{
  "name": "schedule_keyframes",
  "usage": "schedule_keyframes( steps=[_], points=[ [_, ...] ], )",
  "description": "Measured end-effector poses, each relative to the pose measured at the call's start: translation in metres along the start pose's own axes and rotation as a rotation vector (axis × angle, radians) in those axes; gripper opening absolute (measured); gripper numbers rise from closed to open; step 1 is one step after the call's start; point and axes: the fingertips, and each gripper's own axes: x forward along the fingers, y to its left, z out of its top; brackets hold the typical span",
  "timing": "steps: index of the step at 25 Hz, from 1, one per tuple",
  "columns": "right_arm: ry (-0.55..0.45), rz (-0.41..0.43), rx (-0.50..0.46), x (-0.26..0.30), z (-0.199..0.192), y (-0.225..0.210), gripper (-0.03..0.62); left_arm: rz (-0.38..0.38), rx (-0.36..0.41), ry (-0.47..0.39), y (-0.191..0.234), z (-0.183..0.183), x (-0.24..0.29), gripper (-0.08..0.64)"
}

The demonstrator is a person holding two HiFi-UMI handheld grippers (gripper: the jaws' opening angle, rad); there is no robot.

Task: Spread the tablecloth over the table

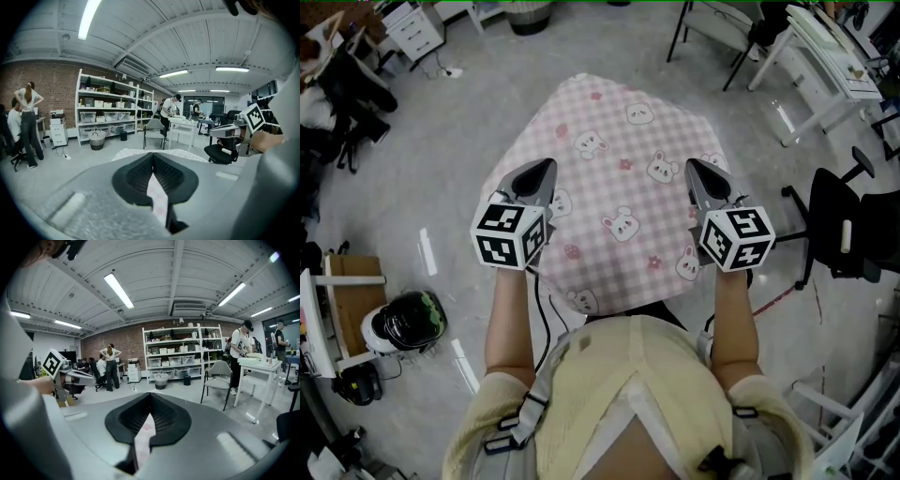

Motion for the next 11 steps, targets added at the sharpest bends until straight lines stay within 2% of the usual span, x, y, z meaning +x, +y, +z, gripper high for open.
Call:
schedule_keyframes(
  steps=[11],
  points=[
    [-0.019, 0.061, 0.106, 0.0071, 0.0009, 0.0008, 0.005, 0.002, -0.005, -0.003, -0.0019, 0.0023, 0.0051, 0.006]
  ],
)
